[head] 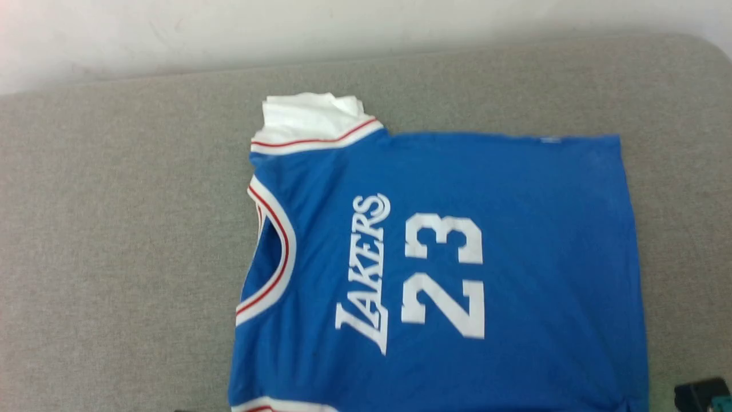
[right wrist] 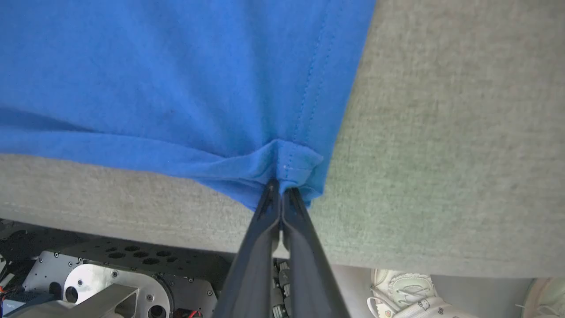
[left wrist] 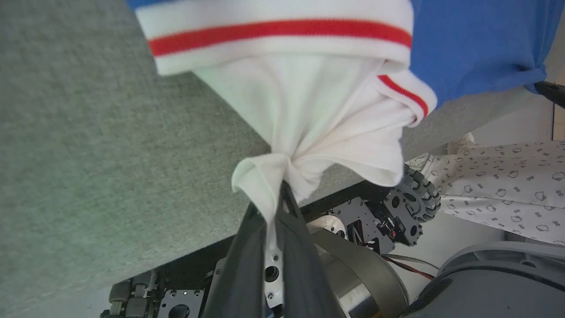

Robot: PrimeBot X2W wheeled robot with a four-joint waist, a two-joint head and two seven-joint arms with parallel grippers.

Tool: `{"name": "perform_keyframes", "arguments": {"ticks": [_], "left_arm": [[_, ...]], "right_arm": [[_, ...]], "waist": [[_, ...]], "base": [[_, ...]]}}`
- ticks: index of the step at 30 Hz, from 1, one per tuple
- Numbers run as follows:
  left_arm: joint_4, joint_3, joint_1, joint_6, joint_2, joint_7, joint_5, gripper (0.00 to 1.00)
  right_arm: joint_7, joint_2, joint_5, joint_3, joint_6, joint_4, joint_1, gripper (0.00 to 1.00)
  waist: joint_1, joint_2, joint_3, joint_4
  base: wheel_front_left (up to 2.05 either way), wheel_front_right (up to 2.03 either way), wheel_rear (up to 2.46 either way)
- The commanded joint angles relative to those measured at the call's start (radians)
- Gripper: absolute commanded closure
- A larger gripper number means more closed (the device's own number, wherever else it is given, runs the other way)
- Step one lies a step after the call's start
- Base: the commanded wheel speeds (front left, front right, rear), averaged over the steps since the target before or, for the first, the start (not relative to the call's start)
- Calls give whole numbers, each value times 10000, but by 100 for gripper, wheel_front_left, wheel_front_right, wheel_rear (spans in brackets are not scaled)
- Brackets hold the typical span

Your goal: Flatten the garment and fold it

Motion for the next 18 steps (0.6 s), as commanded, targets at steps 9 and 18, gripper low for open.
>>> {"name": "perform_keyframes", "arguments": {"ticks": [9, 18], "left_arm": [[-327, 128, 450, -65, 508, -23, -410, 100], [-1011, 868, -692, 536, 1055, -1035, 1119, 100]], "right_arm": [[597, -130, 184, -56, -21, 64, 657, 100], [-71, -265, 81, -564, -21, -787, -304, 100]], "waist": [[1, -1, -264, -97], [1, -1, -209, -93]], "base": [[0, 0, 0], [0, 0, 0]]}}
